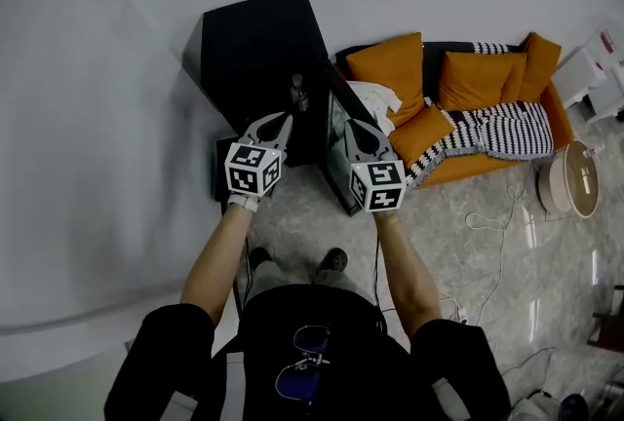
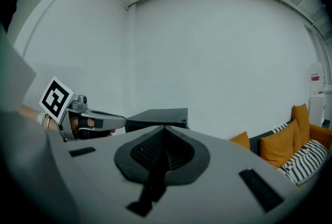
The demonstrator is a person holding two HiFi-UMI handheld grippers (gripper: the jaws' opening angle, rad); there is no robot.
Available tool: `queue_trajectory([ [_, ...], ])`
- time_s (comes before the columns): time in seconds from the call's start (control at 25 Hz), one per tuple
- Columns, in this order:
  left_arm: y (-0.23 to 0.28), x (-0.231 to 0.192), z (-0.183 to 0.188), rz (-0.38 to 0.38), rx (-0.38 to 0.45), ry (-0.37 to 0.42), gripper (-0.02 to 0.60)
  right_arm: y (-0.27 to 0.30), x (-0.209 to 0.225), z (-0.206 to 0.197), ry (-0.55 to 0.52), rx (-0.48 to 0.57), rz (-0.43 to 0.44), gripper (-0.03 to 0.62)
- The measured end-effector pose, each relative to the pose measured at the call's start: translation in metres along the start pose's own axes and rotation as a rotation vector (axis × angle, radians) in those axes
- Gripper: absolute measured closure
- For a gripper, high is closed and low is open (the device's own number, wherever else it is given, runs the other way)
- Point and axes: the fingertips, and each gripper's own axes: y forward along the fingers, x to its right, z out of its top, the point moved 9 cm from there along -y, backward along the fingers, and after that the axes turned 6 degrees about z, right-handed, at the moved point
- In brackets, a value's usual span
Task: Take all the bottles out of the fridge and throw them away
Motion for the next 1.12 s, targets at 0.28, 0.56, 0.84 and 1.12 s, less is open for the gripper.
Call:
queue_trajectory([
  [0.28,0.004,-0.032,-0.001,-0.061,0.004,0.025,0.581,0.021,-0.020,-0.005,0.010,0.004,-0.061,0.586],
  [0.56,-0.005,-0.082,-0.013,-0.139,-0.014,0.034,0.581,0.065,-0.059,-0.011,0.036,0.012,-0.125,0.586],
  [0.84,-0.006,-0.110,-0.031,-0.148,-0.020,0.005,0.581,0.089,-0.073,-0.023,0.018,-0.021,-0.144,0.586],
  [1.12,-0.005,-0.116,-0.048,-0.147,-0.020,-0.014,0.581,0.107,-0.071,-0.044,0.008,-0.047,-0.146,0.586],
])
